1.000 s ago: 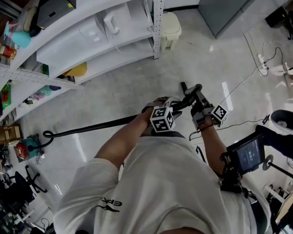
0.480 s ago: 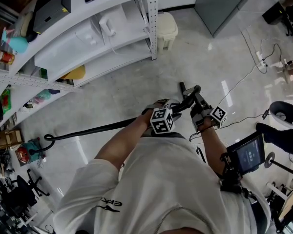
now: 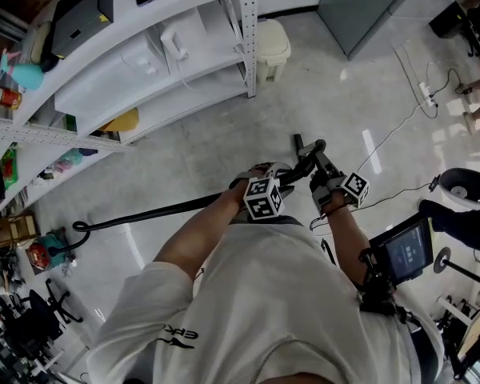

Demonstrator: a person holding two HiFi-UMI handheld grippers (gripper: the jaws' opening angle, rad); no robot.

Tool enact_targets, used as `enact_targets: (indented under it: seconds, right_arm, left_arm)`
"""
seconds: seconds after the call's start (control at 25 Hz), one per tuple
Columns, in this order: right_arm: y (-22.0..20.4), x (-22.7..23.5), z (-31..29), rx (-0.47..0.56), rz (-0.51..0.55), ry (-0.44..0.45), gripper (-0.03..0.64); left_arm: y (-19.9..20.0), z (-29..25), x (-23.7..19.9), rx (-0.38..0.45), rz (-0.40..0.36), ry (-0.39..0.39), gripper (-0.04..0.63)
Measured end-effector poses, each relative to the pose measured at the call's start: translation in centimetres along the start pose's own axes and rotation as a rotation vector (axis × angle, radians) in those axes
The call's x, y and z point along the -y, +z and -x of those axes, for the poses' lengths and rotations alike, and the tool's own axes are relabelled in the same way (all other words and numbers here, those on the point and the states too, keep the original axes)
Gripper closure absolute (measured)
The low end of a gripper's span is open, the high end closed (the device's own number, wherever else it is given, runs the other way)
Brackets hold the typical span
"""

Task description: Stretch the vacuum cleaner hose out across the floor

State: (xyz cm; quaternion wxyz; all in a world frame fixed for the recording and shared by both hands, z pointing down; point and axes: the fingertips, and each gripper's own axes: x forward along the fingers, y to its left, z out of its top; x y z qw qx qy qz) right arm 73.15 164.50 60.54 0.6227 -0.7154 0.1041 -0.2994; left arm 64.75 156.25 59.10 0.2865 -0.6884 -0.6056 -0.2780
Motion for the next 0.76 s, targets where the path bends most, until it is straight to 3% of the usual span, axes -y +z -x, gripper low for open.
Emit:
enact_targets:
  seconds: [0.76]
  right_arm:
    - [-0.18,0.29,-0.17,-0.005,0.01,-0.018,0.436]
  left_arm:
    - [-0.34,0.06,-0.11,-0.003,0.003,-0.014,0.405]
